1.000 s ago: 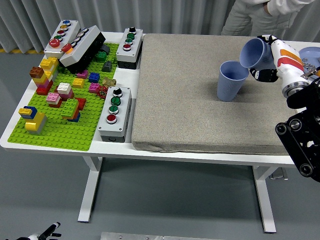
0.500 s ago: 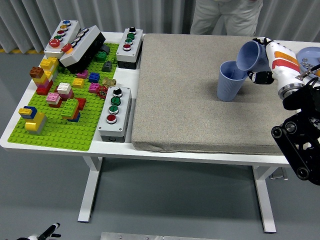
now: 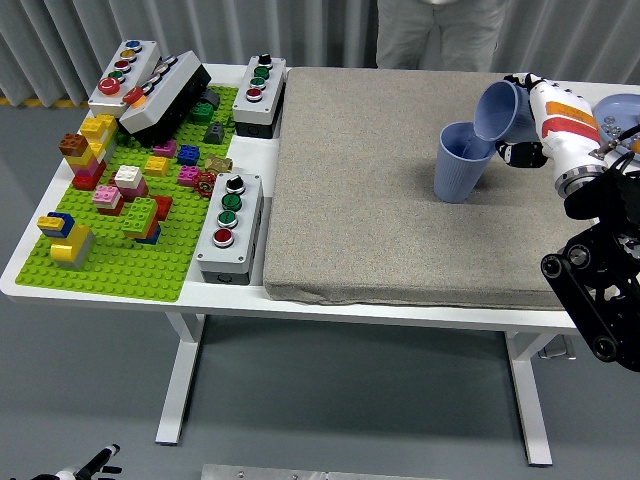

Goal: Pick cup pour cup place

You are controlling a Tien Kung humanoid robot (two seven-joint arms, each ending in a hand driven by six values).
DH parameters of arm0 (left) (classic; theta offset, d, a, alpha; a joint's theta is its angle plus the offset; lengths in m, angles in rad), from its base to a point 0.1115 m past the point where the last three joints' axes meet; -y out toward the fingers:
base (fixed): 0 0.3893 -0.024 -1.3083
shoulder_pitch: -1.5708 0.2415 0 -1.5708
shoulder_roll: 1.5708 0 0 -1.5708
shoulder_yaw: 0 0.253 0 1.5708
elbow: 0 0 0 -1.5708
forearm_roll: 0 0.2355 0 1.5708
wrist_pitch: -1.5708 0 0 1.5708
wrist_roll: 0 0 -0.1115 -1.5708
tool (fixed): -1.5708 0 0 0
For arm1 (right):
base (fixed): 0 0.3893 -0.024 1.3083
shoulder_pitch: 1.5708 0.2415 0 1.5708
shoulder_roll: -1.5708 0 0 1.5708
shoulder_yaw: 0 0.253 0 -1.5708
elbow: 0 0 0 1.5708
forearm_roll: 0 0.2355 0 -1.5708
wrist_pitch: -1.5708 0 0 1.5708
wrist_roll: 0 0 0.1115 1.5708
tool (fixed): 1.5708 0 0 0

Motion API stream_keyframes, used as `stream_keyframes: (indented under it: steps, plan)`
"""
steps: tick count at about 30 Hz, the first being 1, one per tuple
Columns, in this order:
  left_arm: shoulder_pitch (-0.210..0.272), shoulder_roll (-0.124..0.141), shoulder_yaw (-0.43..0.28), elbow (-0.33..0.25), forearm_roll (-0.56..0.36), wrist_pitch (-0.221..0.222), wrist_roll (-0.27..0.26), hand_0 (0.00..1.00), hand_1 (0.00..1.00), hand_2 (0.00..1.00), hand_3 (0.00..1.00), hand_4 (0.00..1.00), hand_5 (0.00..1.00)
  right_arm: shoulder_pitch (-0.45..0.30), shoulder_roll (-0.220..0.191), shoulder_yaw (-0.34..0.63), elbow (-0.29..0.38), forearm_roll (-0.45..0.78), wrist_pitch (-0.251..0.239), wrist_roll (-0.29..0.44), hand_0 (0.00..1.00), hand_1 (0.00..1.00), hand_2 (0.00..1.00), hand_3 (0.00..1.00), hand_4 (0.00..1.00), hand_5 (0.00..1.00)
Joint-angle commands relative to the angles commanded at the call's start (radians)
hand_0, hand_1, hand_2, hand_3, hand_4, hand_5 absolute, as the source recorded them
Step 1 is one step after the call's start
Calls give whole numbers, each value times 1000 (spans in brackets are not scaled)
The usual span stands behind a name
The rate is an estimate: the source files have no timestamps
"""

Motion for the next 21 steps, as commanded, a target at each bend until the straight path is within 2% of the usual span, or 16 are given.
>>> stream_keyframes:
  steps: [14,21]
  plan:
    - [1,1,-2,0,0,0,0,846,829,868,779,639,985,3,-2,-13,-7,-11,-6,-8,818,691,583,688,756,161]
    - [0,1,-2,0,-2,1,1,846,828,867,779,639,984,12,-19,-34,-12,-15,-9,-13,818,693,582,686,756,157]
